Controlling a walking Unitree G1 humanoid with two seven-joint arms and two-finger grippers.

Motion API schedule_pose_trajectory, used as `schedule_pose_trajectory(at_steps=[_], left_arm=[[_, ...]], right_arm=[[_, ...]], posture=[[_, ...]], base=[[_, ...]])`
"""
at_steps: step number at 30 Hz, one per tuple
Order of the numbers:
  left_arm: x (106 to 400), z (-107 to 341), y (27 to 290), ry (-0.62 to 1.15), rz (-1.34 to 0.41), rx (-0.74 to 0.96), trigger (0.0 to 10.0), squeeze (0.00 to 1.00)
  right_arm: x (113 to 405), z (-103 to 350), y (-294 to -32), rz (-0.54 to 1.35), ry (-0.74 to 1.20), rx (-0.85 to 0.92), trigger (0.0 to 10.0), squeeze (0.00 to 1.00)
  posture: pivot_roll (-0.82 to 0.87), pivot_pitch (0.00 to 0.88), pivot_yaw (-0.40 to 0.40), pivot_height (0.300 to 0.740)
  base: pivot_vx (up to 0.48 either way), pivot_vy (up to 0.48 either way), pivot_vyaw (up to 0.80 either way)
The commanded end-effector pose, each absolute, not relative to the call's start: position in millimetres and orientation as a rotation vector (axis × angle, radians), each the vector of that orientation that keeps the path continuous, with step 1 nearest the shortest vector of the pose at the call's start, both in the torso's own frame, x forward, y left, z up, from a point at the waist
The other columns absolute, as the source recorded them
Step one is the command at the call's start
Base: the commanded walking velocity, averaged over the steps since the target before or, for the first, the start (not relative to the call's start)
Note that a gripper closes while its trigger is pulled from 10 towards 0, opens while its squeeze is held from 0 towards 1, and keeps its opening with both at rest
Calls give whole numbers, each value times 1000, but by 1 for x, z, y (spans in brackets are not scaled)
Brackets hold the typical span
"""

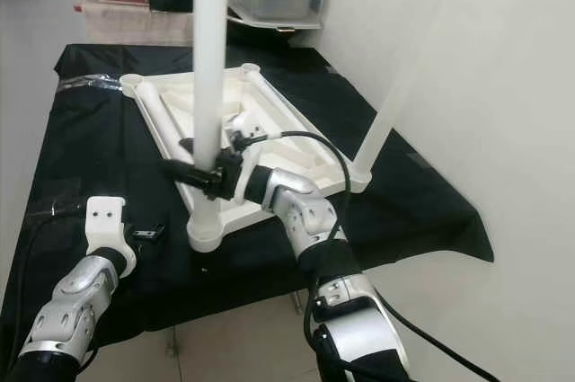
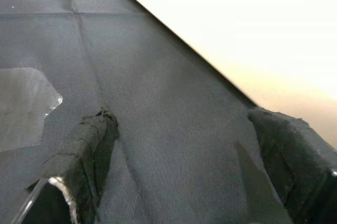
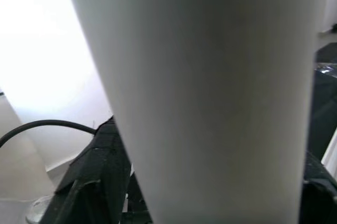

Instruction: Building children table

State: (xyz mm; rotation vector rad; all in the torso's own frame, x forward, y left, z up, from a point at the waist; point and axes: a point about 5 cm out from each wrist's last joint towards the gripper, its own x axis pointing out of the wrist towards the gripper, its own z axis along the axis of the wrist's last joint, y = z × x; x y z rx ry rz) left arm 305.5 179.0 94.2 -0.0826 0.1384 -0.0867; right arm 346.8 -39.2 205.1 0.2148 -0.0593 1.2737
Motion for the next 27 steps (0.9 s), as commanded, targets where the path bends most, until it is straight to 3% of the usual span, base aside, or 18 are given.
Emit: schedule_pose_trajectory(at_steps=[1, 6, 7, 8, 9, 11, 13, 15, 18, 19, 21, 24, 25, 27], left_arm=[[299, 79, 177, 208, -82, -100, 10000, 0], [299, 79, 177, 208, -82, -99, 10000, 0], [299, 79, 177, 210, -82, -100, 10000, 0], [299, 79, 177, 210, -82, -100, 10000, 0], [299, 78, 177, 211, -83, -100, 10000, 0], [299, 78, 177, 211, -83, -100, 10000, 0], [298, 77, 175, 217, -90, -100, 10000, 0], [298, 76, 174, 219, -92, -100, 10000, 0], [299, 78, 174, 218, -97, -99, 10000, 0], [299, 78, 175, 218, -99, -95, 10000, 0], [300, 79, 176, 219, -103, -89, 10000, 0], [300, 79, 177, 218, -104, -87, 10000, 0], [301, 80, 177, 218, -104, -86, 10000, 0], [301, 80, 177, 217, -105, -86, 10000, 0]], right_arm=[[342, 200, -35, 1330, -59, 203, 0, 0], [367, 179, -47, 941, 35, 26, 0, 0], [379, 167, -62, 694, 129, -21, 0, 0], [379, 167, -62, 694, 129, -21, 0, 0], [387, 153, -82, 422, 228, -86, 0, 0], [388, 151, -86, 370, 246, -100, 0, 0], [385, 128, -132, -6, 318, -68, 0, 0], [382, 122, -145, -114, 340, -63, 0, 0], [374, 111, -142, -140, 362, -34, 0, 0], [372, 112, -126, -61, 344, 37, 10000, 0], [372, 127, -103, 84, 251, 147, 10000, 0], [375, 138, -98, 119, 192, 202, 10000, 0], [382, 160, -95, 177, 90, 243, 10000, 1000], [385, 171, -92, 253, 59, 281, 10000, 1000]], posture=[[136, 0, -173, 740], [123, 0, -170, 740], [112, 0, -162, 740], [112, 0, -162, 740], [112, 0, -162, 740], [112, 0, -162, 740], [112, 0, -155, 740], [112, 0, -155, 740], [108, 0, -146, 740], [103, 0, -139, 740], [104, 0, -137, 740], [104, 0, -135, 740], [107, 0, -137, 740], [107, 0, -137, 740]], base=[[0, 0, 0], [0, 0, 0], [0, 0, 0], [0, 0, 0], [0, 0, 0], [0, 0, 0], [0, 0, 0], [0, 0, 0], [0, 0, 0], [0, 0, 0], [0, 0, 0], [0, 0, 0], [0, 0, 0], [0, 0, 0]])
